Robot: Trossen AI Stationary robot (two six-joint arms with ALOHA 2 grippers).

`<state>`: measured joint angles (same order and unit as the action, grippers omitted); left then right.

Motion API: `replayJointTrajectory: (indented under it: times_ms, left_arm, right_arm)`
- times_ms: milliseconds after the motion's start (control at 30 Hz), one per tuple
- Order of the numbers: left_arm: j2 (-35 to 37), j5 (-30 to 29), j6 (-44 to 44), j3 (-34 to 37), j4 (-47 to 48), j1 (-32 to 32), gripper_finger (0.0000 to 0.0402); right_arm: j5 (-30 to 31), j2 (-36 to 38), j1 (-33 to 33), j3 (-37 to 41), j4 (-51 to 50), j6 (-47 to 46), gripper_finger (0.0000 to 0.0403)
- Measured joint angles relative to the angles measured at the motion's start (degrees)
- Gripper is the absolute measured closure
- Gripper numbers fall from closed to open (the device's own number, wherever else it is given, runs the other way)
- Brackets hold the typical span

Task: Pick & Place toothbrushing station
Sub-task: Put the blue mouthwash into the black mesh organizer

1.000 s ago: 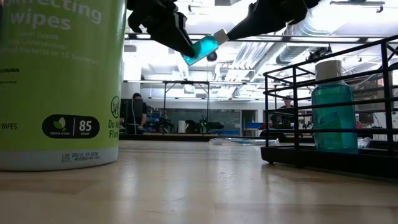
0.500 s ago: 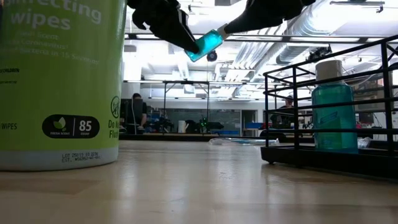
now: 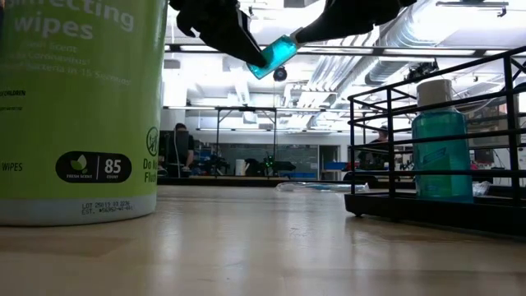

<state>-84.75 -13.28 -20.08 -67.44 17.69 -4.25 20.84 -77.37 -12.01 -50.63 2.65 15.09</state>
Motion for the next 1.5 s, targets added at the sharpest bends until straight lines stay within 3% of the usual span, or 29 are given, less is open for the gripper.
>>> replayJointTrajectory:
  times_ms: [333,1133,1500]
  left_arm:
    - [0.00,0.00,0.11,0.02,0.04,0.00,0.0300]
    - [-0.01,-0.02,-0.70,0.02,0.06,-0.20,0.0297]
    - [-0.02,-0.57,-1.20,0.02,-0.42,-0.62,0.0198]
  right_arm:
    - [0.26,0.00,0.02,0.00,0.27,0.00,0.0308]
    - [-0.37,0.00,0.02,0.00,0.29,-0.36,0.0313]
    - [-1.05,0.00,0.00,0.00,0.17,-0.46,0.0313]
